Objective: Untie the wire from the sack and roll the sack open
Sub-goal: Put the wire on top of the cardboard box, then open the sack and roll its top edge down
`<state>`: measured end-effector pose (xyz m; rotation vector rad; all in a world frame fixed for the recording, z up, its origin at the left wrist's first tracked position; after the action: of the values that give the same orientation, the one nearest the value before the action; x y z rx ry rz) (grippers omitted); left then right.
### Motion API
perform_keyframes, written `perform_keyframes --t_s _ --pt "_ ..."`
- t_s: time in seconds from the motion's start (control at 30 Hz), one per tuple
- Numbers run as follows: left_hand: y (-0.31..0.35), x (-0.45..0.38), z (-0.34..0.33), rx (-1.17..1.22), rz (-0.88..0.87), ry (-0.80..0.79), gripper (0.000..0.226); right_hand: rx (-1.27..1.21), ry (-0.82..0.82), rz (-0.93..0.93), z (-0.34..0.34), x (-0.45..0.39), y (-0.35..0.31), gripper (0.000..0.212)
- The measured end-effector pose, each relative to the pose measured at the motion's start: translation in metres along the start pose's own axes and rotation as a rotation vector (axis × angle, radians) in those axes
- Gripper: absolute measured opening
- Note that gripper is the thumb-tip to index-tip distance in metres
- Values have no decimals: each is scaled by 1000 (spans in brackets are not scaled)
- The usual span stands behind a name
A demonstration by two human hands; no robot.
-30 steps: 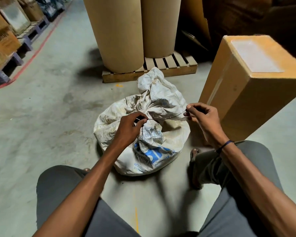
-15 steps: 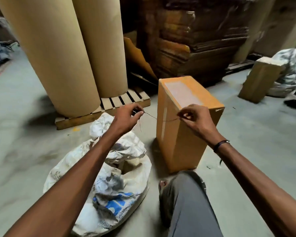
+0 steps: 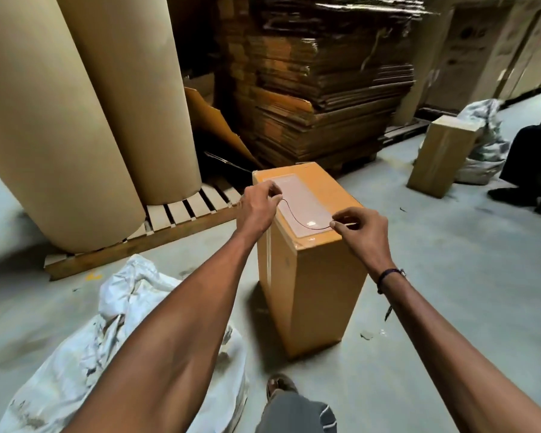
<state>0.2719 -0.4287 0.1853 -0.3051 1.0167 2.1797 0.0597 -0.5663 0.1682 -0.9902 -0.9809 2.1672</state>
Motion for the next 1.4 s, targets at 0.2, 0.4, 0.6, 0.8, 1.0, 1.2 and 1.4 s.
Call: perform_keyframes --t_s 0.2,0.4,0.6,0.8,1.0,1.2,1.4 --pt "-7 -53 -61 -98 -165 -24 8 22 49 -1 -28 -22 37 6" --pt "-24 -82 -122 -168 -248 -185 7 48 30 14 -47 -39 58 7" --pt "-41 -74 -83 46 5 74 25 46 68 17 -45 -35 60 18" --pt "-71 2 -14 221 142 129 23 -36 109 -23 -27 4 44 11" --pt "-117 139 57 243 213 119 15 -94 -27 -23 -49 83 1 13" --pt "-187 290 129 104 256 43 9 -127 -225 26 -105 165 -43 18" --pt "-276 403 210 11 532 71 16 -149 -418 121 -178 222 -96 21"
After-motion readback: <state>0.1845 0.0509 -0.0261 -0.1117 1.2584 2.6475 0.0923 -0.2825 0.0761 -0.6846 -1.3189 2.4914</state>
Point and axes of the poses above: each hand's wrist, its own x-axis away from the middle knuckle, its own z-axis out of the back of the hand, y = z × x, the point moved 7 cm from there along -x, towards the middle knuckle, and after that the axes turned 4 degrees about -x, right-handed, at the moved point
